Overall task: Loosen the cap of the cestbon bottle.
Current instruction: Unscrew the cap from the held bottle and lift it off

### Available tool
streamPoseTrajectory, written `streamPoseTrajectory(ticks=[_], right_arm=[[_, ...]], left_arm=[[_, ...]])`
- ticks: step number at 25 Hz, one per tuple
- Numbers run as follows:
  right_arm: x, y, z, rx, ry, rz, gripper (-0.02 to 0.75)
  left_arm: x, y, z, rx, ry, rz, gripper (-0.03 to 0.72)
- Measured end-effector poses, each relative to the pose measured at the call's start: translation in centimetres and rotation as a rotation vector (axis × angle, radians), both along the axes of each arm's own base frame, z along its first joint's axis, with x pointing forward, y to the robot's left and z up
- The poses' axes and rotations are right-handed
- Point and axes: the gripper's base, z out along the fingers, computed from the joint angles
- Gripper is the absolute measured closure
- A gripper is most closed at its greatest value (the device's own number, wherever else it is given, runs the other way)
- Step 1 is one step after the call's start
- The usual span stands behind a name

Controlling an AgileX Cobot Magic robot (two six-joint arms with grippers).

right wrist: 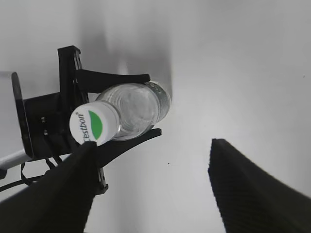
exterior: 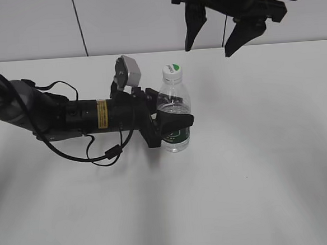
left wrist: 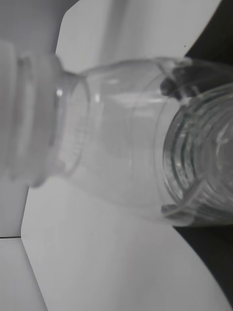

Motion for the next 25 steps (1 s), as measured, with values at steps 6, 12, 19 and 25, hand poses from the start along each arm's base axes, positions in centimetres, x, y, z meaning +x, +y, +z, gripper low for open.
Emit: streamPoseTrajectory(ticks=[6,12,19,25], right_arm=[[0.6,1.7,-0.8,0.014,0.014,0.023,0.193],[1.1,3.5,-1.4,0.021,0.012,0.052,0.193],[0.7,4.6,-2.3,0.012,0.031,0.077,0.193],[1.2,5.0,-3.7,-0.001,0.060,0.078,0.193]], left_arm=[[0.1,0.0,0.0,0.005,0.002,0.015,0.283],[0.2,0.0,-0.1,0.005,0.004,0.021,0.283],[0.2,0.0,-0.1,0.005,0.004,0.024,0.284],[0.2,0.0,-0.1,0.005,0.004,0.024,0.284]])
